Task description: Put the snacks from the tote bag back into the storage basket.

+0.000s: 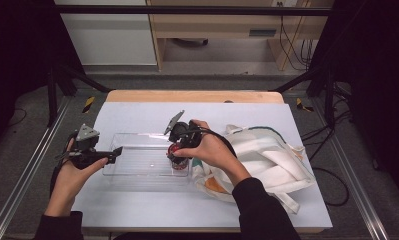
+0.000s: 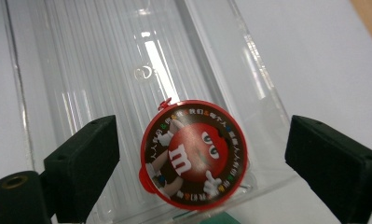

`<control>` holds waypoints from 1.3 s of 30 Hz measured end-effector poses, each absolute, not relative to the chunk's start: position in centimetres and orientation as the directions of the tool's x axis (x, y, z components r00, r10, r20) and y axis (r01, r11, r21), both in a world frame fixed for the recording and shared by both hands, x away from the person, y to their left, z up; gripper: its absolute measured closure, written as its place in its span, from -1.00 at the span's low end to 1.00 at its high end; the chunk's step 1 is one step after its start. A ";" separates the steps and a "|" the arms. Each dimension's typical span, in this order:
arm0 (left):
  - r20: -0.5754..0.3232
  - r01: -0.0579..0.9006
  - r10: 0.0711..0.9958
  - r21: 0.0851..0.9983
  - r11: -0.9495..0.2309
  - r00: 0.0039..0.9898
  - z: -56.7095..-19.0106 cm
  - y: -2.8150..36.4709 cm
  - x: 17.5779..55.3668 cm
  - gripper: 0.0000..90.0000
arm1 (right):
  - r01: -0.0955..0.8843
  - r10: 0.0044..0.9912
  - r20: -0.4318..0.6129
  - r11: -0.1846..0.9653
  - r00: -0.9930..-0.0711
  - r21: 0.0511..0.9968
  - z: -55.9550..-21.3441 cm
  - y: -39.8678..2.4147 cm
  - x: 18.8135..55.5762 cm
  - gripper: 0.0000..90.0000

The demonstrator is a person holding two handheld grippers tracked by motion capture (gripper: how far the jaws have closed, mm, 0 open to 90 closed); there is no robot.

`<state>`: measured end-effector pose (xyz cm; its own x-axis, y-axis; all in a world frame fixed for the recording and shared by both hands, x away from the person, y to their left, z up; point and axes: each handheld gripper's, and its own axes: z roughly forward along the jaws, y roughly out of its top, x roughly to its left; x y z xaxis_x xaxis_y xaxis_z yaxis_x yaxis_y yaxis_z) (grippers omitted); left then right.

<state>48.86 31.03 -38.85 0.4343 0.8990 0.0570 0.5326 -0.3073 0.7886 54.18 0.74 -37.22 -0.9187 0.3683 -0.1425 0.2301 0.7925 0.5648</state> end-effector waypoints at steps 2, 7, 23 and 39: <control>0.059 0.533 0.899 0.787 -0.310 0.435 -38.8 31.1 48.8 -0.87 | 0.227 0.374 -0.145 0.781 -0.916 0.582 -36.7 0.2 53.9 -0.79; 0.055 0.536 0.904 0.789 -0.300 0.424 -38.9 31.3 48.8 -0.87 | 0.236 0.413 -0.145 0.736 -0.899 0.634 -35.1 -1.5 52.7 -0.79; 0.042 0.545 0.916 0.792 -0.274 0.399 -38.9 32.4 48.8 -0.87 | 0.327 0.605 -0.123 0.578 -0.787 0.748 -33.9 -10.2 49.7 -0.82; 0.014 0.554 0.936 0.802 -0.221 0.353 -39.1 34.4 48.7 -0.87 | 0.396 0.731 -0.126 0.496 -0.671 0.772 -35.1 -18.1 46.8 -0.82</control>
<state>48.67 34.38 -39.06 0.3528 0.9356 0.0143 0.5545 -0.2213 0.8022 46.75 -18.09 -35.07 -0.6706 0.7310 -0.1261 0.3960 0.4965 0.7724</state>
